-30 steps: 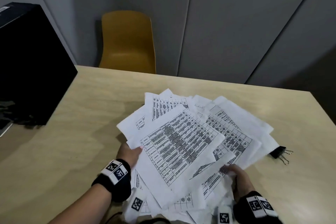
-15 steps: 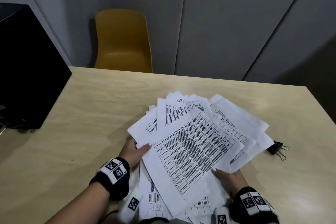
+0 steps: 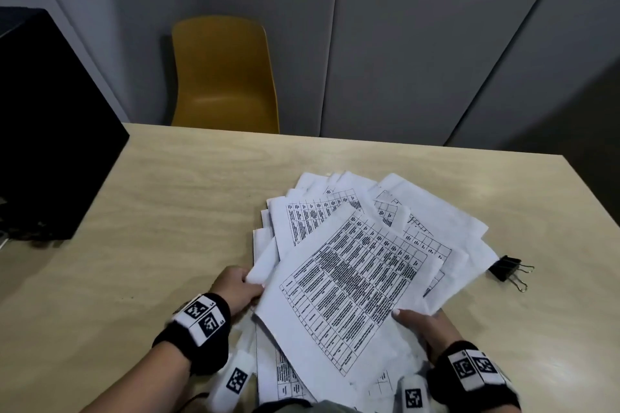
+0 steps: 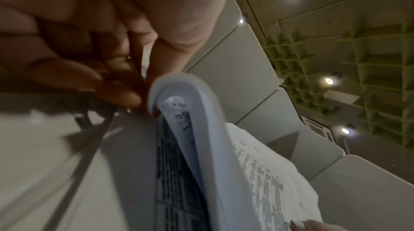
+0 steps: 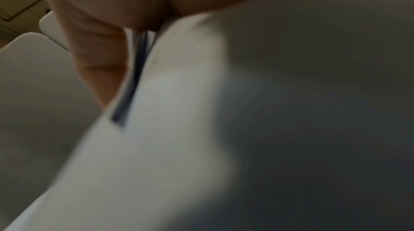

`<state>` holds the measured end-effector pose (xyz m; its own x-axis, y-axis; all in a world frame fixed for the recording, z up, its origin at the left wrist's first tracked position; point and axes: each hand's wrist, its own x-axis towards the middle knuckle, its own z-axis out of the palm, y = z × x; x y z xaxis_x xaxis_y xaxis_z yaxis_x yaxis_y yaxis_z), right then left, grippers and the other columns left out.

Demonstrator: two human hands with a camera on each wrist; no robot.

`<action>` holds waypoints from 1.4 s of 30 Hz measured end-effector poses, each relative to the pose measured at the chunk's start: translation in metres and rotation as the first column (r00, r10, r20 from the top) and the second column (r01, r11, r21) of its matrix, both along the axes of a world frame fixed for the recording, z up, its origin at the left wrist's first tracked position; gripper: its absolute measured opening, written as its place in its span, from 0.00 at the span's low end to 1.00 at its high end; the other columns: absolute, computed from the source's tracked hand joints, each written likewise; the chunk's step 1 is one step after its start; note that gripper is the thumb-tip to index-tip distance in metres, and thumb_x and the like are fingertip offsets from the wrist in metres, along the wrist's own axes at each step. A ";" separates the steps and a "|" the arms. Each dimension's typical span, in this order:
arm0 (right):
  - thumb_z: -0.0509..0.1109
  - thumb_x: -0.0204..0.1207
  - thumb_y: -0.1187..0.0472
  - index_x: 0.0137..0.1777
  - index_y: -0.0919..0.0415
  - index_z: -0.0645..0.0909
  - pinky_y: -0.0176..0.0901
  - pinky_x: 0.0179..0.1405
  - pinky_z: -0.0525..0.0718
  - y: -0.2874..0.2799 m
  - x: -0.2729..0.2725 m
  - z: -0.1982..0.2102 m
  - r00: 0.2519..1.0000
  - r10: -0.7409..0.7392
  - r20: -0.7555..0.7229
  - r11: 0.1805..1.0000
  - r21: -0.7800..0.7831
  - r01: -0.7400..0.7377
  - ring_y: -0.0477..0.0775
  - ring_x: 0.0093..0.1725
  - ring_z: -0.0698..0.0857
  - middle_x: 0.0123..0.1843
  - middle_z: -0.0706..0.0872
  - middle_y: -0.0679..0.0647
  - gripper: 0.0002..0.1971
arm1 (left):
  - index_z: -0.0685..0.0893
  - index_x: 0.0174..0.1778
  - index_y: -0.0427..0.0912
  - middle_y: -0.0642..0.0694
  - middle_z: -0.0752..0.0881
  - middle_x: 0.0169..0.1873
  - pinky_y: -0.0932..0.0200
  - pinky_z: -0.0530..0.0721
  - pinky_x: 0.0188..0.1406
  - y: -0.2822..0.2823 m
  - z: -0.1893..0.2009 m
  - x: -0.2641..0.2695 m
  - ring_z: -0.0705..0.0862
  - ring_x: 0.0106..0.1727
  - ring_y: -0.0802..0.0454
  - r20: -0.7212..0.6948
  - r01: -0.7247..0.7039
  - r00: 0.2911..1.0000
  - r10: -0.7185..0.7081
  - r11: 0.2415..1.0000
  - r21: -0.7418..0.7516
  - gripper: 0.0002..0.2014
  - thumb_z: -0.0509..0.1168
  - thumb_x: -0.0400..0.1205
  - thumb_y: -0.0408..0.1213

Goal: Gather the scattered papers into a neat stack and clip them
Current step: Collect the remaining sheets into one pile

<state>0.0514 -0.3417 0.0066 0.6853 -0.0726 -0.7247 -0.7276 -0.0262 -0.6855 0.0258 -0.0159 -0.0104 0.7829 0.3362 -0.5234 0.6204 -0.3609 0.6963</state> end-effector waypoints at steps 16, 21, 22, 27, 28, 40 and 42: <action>0.89 0.37 0.53 0.67 0.66 0.68 0.57 0.47 0.88 0.012 -0.009 -0.017 0.987 -0.060 0.152 0.994 0.102 0.044 0.65 0.52 0.85 0.57 0.84 0.66 0.55 | 0.78 0.57 0.41 0.41 0.85 0.48 0.65 0.79 0.26 0.012 0.021 -0.010 0.83 0.41 0.52 0.087 -0.235 0.949 0.302 0.866 -0.442 0.15 0.70 0.76 0.33; 0.66 0.73 0.80 0.34 0.61 0.68 0.25 0.06 0.68 0.023 -0.010 0.038 0.993 -0.030 0.115 0.980 0.201 0.006 0.39 0.10 0.75 0.10 0.75 0.48 0.16 | 0.77 0.62 0.41 0.33 0.88 0.54 0.41 0.86 0.53 0.009 0.028 -0.016 0.87 0.54 0.34 0.079 -0.132 0.964 0.252 0.719 -0.683 0.40 0.84 0.53 0.37; 0.68 0.72 0.80 0.32 0.58 0.65 0.24 0.06 0.66 0.020 -0.009 0.032 0.994 -0.025 0.108 0.978 0.209 0.002 0.38 0.07 0.72 0.07 0.72 0.47 0.19 | 0.78 0.62 0.41 0.32 0.88 0.54 0.37 0.84 0.55 0.010 0.028 -0.018 0.87 0.55 0.33 0.059 -0.119 0.971 0.231 0.684 -0.719 0.45 0.86 0.48 0.39; 0.88 0.33 0.59 0.57 0.72 0.75 0.33 0.19 0.83 0.019 -0.008 0.007 0.981 0.092 0.171 0.989 0.098 -0.109 0.54 0.27 0.87 0.33 0.87 0.58 0.47 | 0.81 0.61 0.35 0.35 0.90 0.50 0.48 0.86 0.47 0.003 0.036 -0.026 0.88 0.51 0.36 0.046 -0.076 0.988 0.147 0.726 -0.684 0.43 0.85 0.47 0.37; 0.86 0.42 0.58 0.60 0.74 0.74 0.33 0.20 0.82 0.022 -0.009 0.005 0.974 0.115 0.193 0.991 0.044 -0.126 0.56 0.31 0.85 0.37 0.85 0.58 0.44 | 0.79 0.63 0.34 0.36 0.90 0.50 0.47 0.84 0.53 0.002 0.036 -0.025 0.87 0.53 0.37 0.056 -0.085 0.986 0.158 0.759 -0.646 0.39 0.83 0.54 0.32; 0.84 0.46 0.52 0.59 0.67 0.74 0.55 0.52 0.87 0.056 -0.009 -0.004 0.925 0.353 0.139 0.921 -0.227 -0.317 0.62 0.49 0.87 0.53 0.87 0.63 0.41 | 0.86 0.38 0.36 0.45 0.91 0.29 0.43 0.81 0.60 -0.006 0.016 -0.027 0.88 0.39 0.43 0.035 -0.176 0.975 0.220 0.858 -0.482 0.17 0.72 0.53 0.29; 0.82 0.58 0.60 0.61 0.67 0.73 0.56 0.58 0.84 0.058 -0.008 -0.002 0.911 0.395 0.115 0.874 -0.354 -0.334 0.63 0.54 0.85 0.57 0.85 0.64 0.33 | 0.86 0.39 0.38 0.48 0.91 0.29 0.45 0.81 0.60 -0.010 0.020 -0.026 0.87 0.43 0.42 0.054 -0.148 0.980 0.192 0.880 -0.451 0.16 0.74 0.54 0.29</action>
